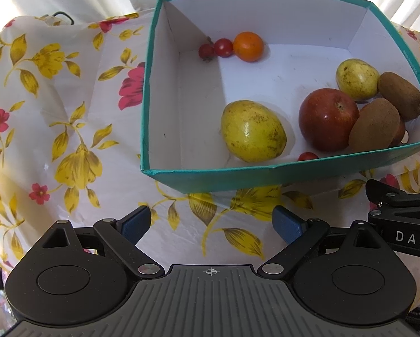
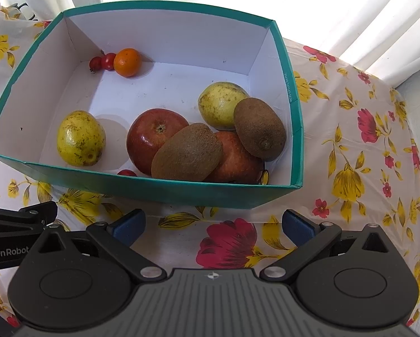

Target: Organize fruits

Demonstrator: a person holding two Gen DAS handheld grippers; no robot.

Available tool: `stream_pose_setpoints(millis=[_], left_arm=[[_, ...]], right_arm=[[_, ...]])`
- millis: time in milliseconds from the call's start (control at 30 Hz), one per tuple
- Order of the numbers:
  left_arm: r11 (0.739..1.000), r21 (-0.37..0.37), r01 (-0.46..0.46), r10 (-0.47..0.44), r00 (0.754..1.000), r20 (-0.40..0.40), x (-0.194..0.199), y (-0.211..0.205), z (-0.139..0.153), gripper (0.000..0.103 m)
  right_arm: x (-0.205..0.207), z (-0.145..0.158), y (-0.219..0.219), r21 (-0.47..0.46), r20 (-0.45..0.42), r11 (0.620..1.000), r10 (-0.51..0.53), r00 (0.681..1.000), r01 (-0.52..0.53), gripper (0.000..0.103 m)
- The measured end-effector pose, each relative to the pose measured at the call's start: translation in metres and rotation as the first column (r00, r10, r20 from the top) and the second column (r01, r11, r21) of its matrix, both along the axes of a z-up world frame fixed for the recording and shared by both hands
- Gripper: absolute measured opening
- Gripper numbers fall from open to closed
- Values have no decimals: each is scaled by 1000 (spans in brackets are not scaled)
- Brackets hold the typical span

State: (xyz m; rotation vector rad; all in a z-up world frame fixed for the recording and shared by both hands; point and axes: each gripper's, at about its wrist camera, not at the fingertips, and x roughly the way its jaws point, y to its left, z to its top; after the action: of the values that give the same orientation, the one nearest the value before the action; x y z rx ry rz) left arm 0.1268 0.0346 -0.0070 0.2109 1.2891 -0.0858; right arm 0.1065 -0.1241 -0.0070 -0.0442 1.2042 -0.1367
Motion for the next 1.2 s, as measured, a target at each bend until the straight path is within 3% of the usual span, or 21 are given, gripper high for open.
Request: stream_pose_setpoints(millis=[1200], left_arm=[[1000, -2, 3, -3, 1000, 10, -5, 1, 4, 97]], right_arm=[[-5, 3, 0, 8, 7, 1000, 3, 1000, -3, 103]])
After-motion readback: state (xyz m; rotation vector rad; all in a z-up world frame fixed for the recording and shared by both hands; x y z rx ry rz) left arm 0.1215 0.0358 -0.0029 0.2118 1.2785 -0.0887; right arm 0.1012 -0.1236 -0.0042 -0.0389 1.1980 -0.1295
